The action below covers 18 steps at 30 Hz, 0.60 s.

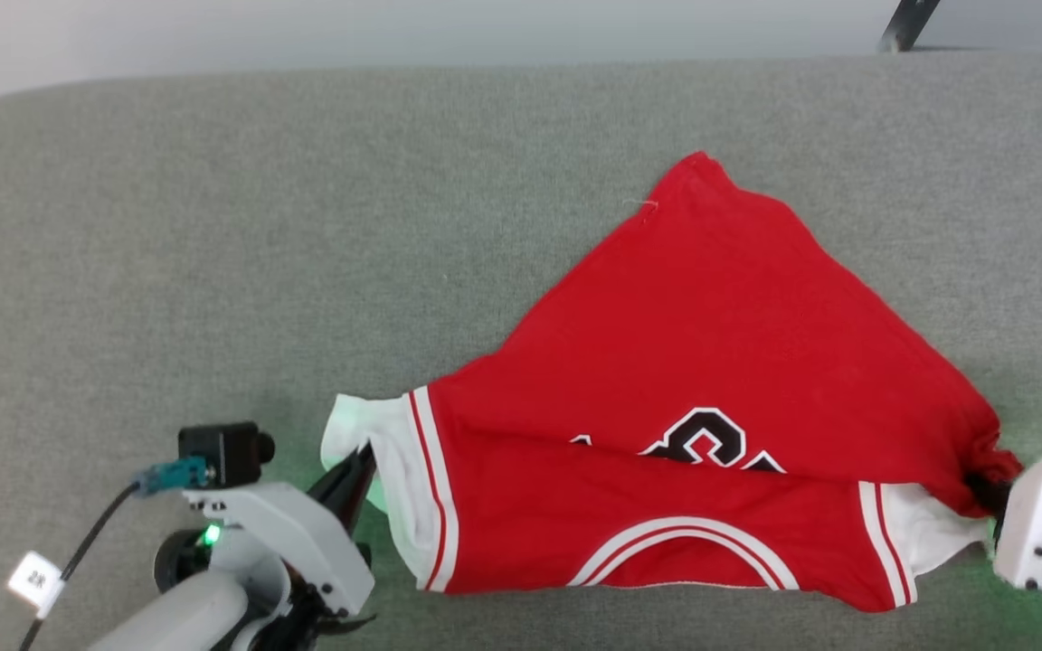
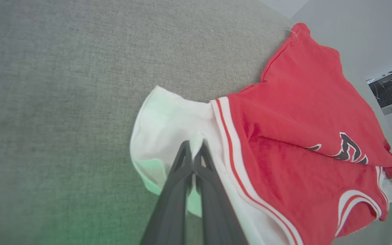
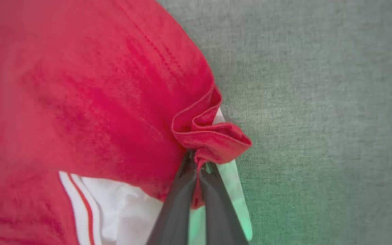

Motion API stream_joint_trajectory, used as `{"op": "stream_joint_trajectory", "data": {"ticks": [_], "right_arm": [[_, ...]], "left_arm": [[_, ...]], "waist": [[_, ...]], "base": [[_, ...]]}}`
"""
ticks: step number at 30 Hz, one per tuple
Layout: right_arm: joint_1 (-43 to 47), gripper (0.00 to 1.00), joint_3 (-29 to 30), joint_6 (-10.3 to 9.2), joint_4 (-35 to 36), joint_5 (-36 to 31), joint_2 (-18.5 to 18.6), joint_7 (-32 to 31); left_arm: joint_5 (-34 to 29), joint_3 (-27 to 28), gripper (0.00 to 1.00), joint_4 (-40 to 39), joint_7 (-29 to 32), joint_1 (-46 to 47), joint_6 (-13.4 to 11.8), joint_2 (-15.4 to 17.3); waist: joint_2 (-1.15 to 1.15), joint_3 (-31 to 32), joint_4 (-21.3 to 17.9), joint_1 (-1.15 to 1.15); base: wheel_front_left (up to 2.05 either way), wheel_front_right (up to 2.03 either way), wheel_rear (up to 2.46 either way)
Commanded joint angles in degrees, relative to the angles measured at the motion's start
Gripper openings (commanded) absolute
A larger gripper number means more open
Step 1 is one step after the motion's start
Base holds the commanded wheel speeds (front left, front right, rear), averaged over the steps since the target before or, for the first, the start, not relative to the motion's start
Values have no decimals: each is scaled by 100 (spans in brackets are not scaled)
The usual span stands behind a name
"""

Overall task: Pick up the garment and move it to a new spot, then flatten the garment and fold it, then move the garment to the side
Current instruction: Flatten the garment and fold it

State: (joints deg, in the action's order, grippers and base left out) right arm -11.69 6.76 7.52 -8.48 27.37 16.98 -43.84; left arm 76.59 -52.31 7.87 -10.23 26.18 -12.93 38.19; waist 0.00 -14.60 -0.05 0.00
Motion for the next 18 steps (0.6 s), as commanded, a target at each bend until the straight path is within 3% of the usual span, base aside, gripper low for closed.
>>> {"op": "stream_joint_trajectory", "data": {"ticks": [1, 9, 10, 11, 15, 18], "right_arm": [[-207, 0, -50, -9, -353, -163, -46, -22], [-1037, 0, -386, -51, -2352, -551, -132, -365], [-1129, 47, -358, -56, -2511, -616, -85, -450], [-1227, 100, -407, -57, -2638, -700, -18, -632], [-1638, 100, -770, -38, -2355, -630, 214, -1302], [-1903, 100, -991, -11, -1663, -412, 503, -1905]], "left_arm": [[-66, -11, 0, -53, 45, 136, -27, -7], [-153, -89, 0, -7, 154, 354, 2, -161], [-155, -98, 0, 20, 151, 349, 12, -174], [-152, -107, 0, 46, 142, 331, 26, -190], [-94, -137, 0, 142, 108, 169, 56, -254], [-45, -156, 0, 198, 61, 46, 79, -279]], "waist": [[0, -257, 39, 0], [0, -414, 173, 0], [0, -375, 181, 0], [0, -317, 189, 0], [0, -55, 183, 0], [0, 164, 178, 0]], "base": [[0, 0, 0], [0, 0, 0], [0, 0, 0], [0, 0, 0], [0, 0, 0], [0, 0, 0]]}}
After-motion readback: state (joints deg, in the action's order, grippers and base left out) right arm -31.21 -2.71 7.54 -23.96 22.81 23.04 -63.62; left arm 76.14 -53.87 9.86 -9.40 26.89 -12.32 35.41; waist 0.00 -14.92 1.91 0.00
